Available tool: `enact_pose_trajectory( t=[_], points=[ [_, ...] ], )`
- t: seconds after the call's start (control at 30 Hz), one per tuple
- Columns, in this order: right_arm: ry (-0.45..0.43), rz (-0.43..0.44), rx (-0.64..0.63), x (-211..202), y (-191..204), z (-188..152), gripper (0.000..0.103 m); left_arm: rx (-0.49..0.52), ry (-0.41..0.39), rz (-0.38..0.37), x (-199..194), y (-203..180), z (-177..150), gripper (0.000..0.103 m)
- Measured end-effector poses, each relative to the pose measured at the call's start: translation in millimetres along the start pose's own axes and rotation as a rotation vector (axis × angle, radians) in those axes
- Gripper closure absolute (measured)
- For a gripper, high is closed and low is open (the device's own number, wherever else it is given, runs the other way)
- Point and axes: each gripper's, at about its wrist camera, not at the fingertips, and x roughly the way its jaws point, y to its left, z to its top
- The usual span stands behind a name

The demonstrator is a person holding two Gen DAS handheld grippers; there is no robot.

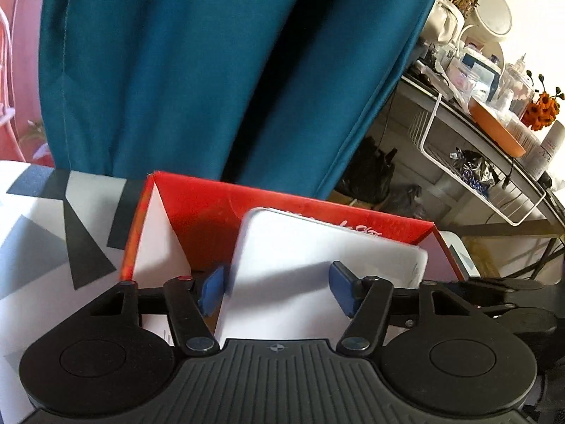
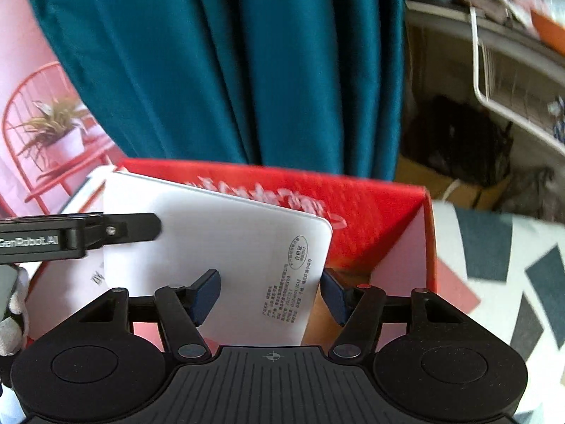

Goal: Organize rigid objects
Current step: 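Lift the white power bank and lower it into the red box, then open both grippers to release the power bank and withdraw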

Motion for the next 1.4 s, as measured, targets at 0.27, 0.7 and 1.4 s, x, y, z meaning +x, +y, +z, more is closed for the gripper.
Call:
enact_pose_trajectory(
  t=[0.27, 0.7, 1.4],
  points=[
    [0.086, 0.0, 0.051, 16, -6, 0, 0.047, 0.027, 0.077, 0.048, 15, 0, 1, 0.039],
    [0.127, -0.022, 0.047, 25, -4, 0, 0.05, 0.024, 0.091, 0.079, 24, 1, 1, 0.043],
    [0.018, -0.096, 0.035, 11, -3, -2, 0.059, 0.098, -0.063, 0.133, 0, -12, -8, 0.042]
  ],
)
